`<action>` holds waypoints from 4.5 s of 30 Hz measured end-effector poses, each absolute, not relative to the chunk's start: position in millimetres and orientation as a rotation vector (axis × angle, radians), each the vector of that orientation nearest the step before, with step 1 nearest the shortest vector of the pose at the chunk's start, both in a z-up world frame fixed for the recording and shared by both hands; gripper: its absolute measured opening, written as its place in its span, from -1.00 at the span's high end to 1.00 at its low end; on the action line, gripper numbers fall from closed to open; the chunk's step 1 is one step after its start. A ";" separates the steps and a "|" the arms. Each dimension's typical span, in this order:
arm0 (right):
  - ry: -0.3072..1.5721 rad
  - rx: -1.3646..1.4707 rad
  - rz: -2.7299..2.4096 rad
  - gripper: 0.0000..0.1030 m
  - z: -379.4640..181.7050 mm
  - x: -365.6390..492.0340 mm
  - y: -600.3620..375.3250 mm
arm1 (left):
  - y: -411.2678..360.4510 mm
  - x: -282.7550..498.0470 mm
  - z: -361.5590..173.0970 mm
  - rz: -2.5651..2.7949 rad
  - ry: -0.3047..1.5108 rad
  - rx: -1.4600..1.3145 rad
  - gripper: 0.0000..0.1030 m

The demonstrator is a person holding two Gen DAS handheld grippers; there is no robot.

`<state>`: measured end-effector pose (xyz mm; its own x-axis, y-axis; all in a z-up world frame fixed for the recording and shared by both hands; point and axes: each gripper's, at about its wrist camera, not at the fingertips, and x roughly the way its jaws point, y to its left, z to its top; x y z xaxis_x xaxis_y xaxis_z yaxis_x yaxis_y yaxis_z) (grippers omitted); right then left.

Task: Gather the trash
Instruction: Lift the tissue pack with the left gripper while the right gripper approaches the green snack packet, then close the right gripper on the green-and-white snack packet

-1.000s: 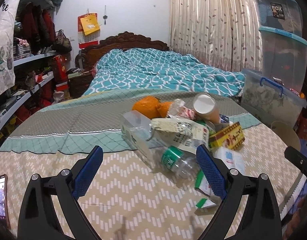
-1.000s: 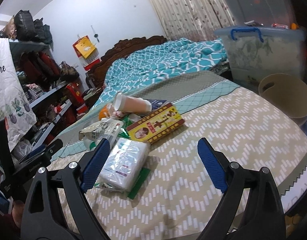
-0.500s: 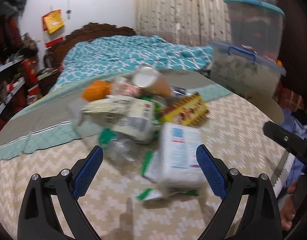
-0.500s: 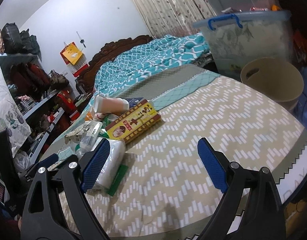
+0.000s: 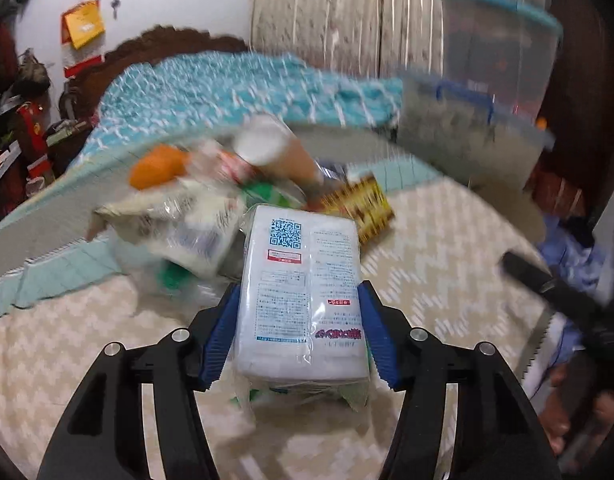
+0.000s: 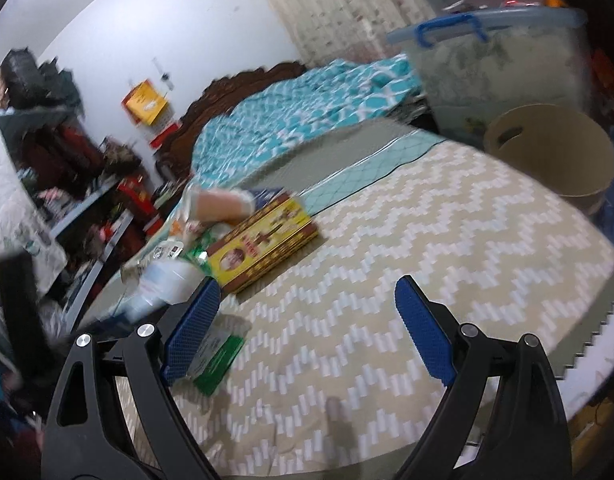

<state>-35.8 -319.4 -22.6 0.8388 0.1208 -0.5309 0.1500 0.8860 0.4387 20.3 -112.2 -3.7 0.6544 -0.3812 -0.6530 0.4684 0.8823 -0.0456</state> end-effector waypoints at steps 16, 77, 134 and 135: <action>0.885 0.062 0.296 -0.57 -49.5 36.7 -206.2 | -14.2 -0.7 -30.3 -0.475 0.831 0.003 -0.09; 1.057 0.630 0.502 0.16 -65.4 94.2 -276.9 | -10.8 -8.0 -33.7 -0.505 0.834 0.011 -0.11; 1.035 0.849 0.741 0.86 -89.7 46.0 -275.1 | -29.6 4.1 -46.2 -0.737 1.050 -0.137 -0.13; 1.022 0.855 0.728 0.86 -88.4 44.0 -281.7 | -31.7 6.6 -44.3 -0.741 1.049 -0.137 -0.13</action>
<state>44.0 -281.7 -88.4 0.3530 0.8380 -0.4162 -0.1199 0.4817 0.8681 6.6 -31.8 -44.3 0.2838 -0.6139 -0.7366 0.4895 0.7533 -0.4393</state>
